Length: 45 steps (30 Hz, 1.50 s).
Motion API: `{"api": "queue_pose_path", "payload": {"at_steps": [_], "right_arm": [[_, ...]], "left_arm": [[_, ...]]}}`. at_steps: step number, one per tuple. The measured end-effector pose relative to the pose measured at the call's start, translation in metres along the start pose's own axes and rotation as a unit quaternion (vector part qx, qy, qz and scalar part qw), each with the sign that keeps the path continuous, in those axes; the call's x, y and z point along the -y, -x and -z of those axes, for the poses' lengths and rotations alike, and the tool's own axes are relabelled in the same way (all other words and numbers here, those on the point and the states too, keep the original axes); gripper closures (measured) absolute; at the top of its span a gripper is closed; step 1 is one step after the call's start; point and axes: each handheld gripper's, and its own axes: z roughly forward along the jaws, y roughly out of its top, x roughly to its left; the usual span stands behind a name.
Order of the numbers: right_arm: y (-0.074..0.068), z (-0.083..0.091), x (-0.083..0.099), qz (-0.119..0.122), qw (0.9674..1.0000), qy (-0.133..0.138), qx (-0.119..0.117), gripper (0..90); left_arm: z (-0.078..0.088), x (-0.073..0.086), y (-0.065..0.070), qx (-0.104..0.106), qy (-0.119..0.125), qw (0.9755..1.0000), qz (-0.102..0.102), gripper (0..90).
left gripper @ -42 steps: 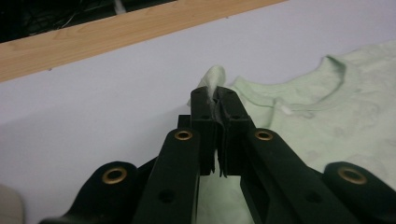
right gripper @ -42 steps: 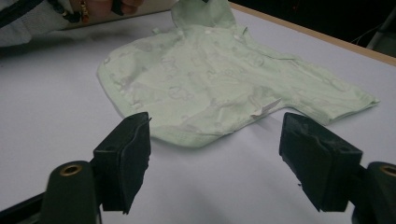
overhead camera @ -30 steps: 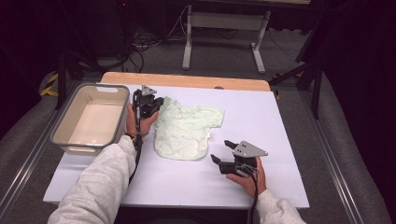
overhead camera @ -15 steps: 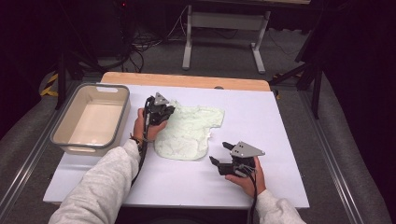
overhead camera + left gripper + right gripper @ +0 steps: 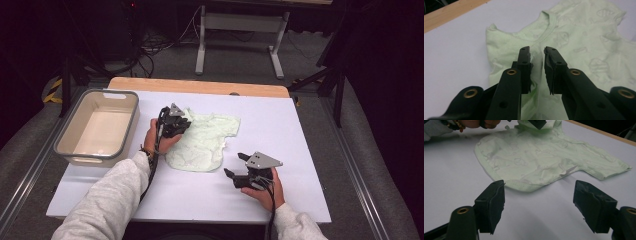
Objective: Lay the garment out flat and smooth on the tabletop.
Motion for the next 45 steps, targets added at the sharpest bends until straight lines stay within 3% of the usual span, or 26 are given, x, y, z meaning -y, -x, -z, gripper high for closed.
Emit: {"api": "queue_pose_path", "payload": {"at_steps": [4,7,9,12,14,19,22,30,34,39,45], "right_arm": [[0.001,0.0,0.0,-0.001,1.0,0.002,0.001,23.9],[0.001,0.0,0.0,-0.002,1.0,0.004,0.001,23.8],[0.001,0.0,0.0,-0.001,1.0,0.004,0.001,23.8],[0.001,0.0,0.0,-0.003,1.0,0.003,0.0,23.8],[0.001,0.0,0.0,-0.002,1.0,0.003,-0.002,23.8],[0.001,0.0,0.0,-0.003,1.0,0.002,-0.002,23.8],[0.001,0.0,0.0,-0.003,1.0,0.002,-0.002,23.8],[-0.001,-0.003,0.0,0.003,1.0,-0.003,-0.006,23.8],[-0.001,-0.002,0.0,0.001,1.0,-0.001,-0.004,23.8],[-0.001,-0.002,0.0,0.001,1.0,-0.001,-0.005,23.8],[0.0,-0.001,0.001,0.002,1.0,-0.002,-0.006,23.8]], "left_arm": [[0.021,-0.01,-0.006,-0.007,0.037,0.9993,0.001,73.1],[0.03,-0.015,-0.015,-0.025,0.041,0.9989,0.003,75.8],[0.032,-0.013,-0.021,-0.025,0.04,0.9988,0.013,80.4],[0.025,-0.007,-0.028,-0.036,0.014,0.9989,0.025,83.9],[0.016,0.004,-0.033,-0.03,-0.009,0.9987,0.04,87.5],[0.01,0.017,-0.031,-0.018,-0.026,0.9984,0.048,88.3],[0.01,0.023,-0.023,-0.02,-0.036,0.9988,0.028,88.2],[0.005,0.031,-0.013,-0.009,-0.062,0.998,0.005,86.9],[0.003,0.027,-0.008,-0.021,-0.061,0.9978,-0.017,84.9],[-0.002,0.01,-0.003,-0.013,-0.038,0.9988,-0.028,83.8],[-0.017,0.009,0.006,0.001,-0.063,0.9971,-0.042,85.6]]}}
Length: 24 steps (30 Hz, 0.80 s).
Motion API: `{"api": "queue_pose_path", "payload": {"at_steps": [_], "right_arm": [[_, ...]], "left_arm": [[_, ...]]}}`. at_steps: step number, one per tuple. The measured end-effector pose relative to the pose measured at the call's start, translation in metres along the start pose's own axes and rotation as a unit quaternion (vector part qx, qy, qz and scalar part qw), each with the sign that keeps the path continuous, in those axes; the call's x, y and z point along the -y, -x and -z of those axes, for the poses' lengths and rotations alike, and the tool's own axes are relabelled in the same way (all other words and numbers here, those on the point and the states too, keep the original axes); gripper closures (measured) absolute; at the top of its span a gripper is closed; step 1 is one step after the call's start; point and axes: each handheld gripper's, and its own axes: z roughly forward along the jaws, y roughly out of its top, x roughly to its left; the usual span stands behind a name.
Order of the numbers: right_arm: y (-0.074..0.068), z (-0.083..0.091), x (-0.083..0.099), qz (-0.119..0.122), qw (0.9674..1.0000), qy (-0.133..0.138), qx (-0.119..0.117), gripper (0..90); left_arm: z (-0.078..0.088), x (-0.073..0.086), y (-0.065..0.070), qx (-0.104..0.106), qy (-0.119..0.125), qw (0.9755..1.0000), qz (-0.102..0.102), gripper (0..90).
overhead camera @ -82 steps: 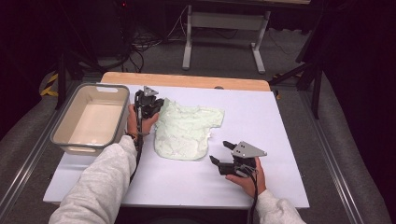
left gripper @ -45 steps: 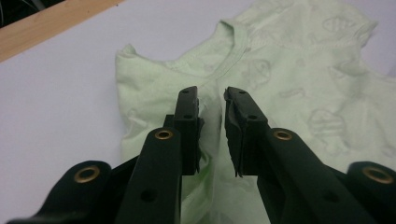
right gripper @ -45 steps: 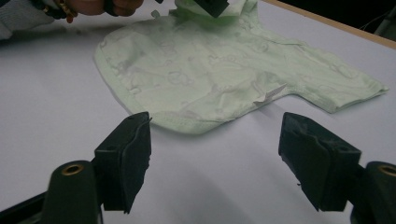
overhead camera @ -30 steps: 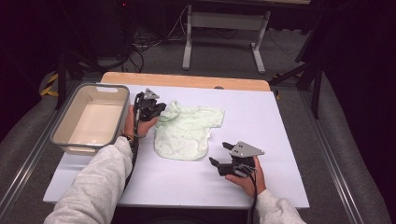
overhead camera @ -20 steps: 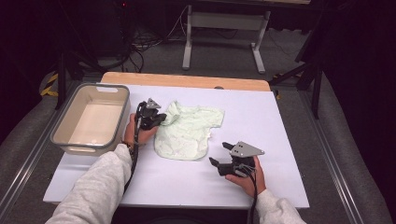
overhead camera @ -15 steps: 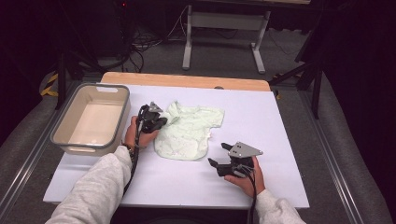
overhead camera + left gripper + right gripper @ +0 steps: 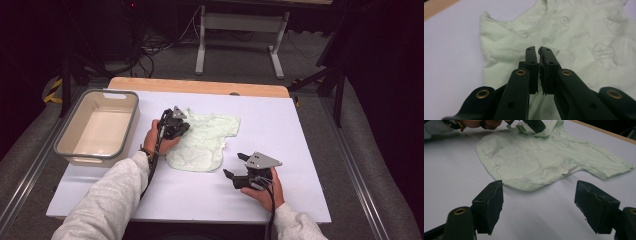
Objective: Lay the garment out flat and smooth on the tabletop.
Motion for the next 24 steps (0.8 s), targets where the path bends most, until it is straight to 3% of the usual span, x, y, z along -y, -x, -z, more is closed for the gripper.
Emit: {"api": "queue_pose_path", "payload": {"at_steps": [6,14,18,22,24], "right_arm": [[0.0,0.001,-0.001,0.004,1.0,0.002,0.005,23.6],[0.002,0.003,-0.001,0.005,0.9998,0.007,0.018,23.4],[0.002,0.004,-0.003,0.009,0.9996,0.01,0.024,23.0],[0.002,0.005,-0.004,0.013,0.9993,0.012,0.031,22.9],[0.002,0.007,-0.005,0.013,0.9992,0.015,0.034,22.9]], "left_arm": [[-0.001,0.0,0.003,0.001,-0.003,0.9998,-0.018,88.6],[0.034,-0.003,-0.001,-0.004,0.049,0.9987,-0.013,87.5],[0.049,0.003,0.008,-0.008,0.059,0.997,-0.049,85.8],[0.063,0.008,0.012,0.006,0.081,0.995,-0.058,85.7],[0.07,0.011,0.015,0.001,0.087,0.9939,-0.068,84.6]]}}
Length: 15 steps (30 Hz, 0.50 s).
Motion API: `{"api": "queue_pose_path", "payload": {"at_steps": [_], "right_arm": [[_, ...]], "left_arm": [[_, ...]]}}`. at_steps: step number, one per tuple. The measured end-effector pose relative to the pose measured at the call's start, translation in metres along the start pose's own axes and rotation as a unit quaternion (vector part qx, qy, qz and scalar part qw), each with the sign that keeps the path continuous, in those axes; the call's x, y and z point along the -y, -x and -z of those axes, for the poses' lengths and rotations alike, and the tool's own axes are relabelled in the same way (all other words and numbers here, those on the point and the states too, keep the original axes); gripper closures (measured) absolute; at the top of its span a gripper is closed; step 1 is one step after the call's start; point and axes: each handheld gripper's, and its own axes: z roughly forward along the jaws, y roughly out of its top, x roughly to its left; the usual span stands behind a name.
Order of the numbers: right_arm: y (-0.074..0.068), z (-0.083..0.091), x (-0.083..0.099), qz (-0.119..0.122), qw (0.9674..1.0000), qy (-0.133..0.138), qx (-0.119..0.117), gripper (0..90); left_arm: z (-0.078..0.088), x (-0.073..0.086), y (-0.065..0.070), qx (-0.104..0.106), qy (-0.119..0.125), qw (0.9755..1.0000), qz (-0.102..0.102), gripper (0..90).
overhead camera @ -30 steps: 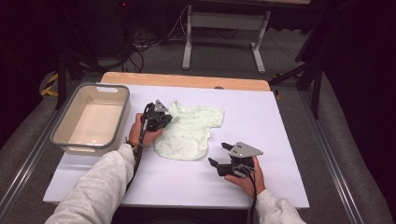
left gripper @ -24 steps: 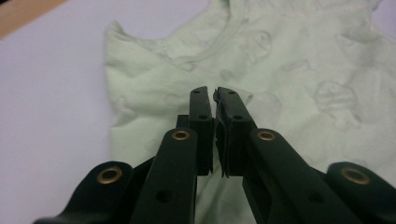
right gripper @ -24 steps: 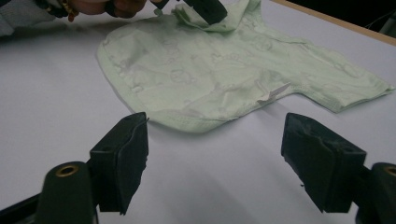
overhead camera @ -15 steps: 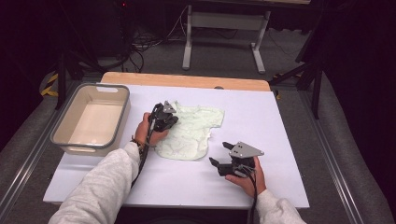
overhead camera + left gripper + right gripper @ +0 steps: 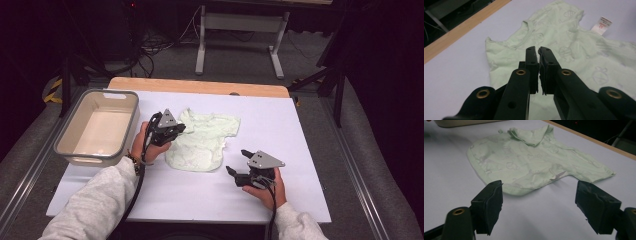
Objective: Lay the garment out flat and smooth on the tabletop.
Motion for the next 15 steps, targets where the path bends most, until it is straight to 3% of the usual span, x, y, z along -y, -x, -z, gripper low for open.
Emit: {"api": "queue_pose_path", "payload": {"at_steps": [7,10,15], "right_arm": [[0.002,0.001,-0.002,-0.002,1.0,0.006,0.005,22.9],[0.003,0.003,-0.004,-0.002,0.9999,0.009,0.009,22.9],[0.01,0.004,-0.007,-0.007,0.9998,0.009,0.017,23.0]], "left_arm": [[0.023,0.007,0.007,0.004,0.037,0.9993,-0.008,79.5],[0.032,0.013,0.011,0.007,0.049,0.9987,-0.009,72.9],[0.05,0.024,0.019,0.016,0.08,0.9965,-0.021,69.8]]}}
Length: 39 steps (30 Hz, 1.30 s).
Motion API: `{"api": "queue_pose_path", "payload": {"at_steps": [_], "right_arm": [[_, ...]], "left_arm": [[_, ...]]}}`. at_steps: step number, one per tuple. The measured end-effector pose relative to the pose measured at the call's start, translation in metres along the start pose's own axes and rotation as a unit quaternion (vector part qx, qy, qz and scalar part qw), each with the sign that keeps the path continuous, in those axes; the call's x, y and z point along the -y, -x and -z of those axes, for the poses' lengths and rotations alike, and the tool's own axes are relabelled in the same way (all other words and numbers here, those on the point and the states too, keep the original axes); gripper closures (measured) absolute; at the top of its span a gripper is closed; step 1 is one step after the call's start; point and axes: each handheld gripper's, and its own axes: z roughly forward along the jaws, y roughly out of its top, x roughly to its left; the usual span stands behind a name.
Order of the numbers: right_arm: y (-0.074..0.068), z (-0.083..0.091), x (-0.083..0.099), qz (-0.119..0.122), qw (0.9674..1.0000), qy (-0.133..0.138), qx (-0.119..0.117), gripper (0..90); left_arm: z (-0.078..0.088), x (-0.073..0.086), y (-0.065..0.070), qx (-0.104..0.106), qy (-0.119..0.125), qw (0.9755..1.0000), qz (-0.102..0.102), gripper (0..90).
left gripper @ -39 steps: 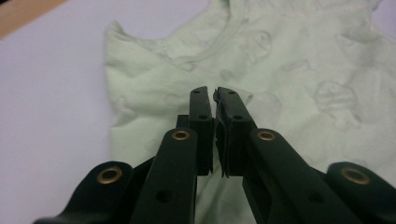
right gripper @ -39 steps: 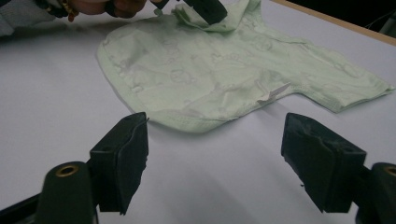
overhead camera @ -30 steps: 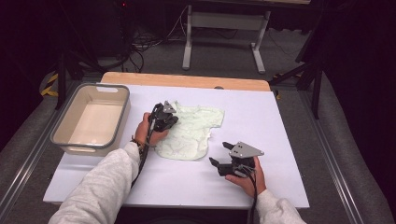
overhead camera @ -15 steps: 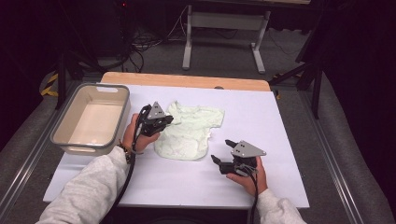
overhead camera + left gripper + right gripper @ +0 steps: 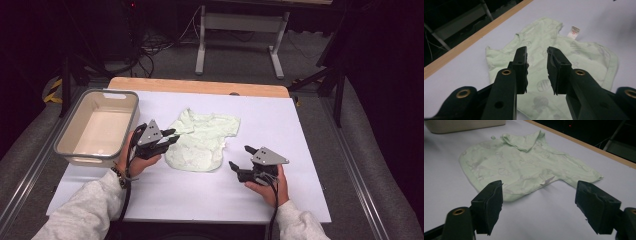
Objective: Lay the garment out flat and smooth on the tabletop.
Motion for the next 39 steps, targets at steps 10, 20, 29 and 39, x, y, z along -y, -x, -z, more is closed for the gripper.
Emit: {"api": "queue_pose_path", "payload": {"at_steps": [10,20,29,39], "right_arm": [[0.025,-0.005,-0.022,-0.024,0.9994,0.008,0.023,23.6],[0.08,-0.041,-0.05,-0.062,0.9962,-0.009,0.06,22.0],[0.11,-0.082,-0.06,-0.077,0.992,-0.071,0.07,29.3],[0.116,-0.13,-0.043,-0.102,0.9831,-0.13,0.078,33.1]], "left_arm": [[0.026,0.013,0.015,-0.011,0.037,0.9993,-0.003,49.1],[0.041,0.034,0.024,0.001,0.015,0.9998,0.015,17.3],[0.064,0.048,0.028,0.024,0.024,0.999,0.03,7.0],[0.079,0.063,0.031,0.042,0.015,0.9983,0.037,7.2]]}}
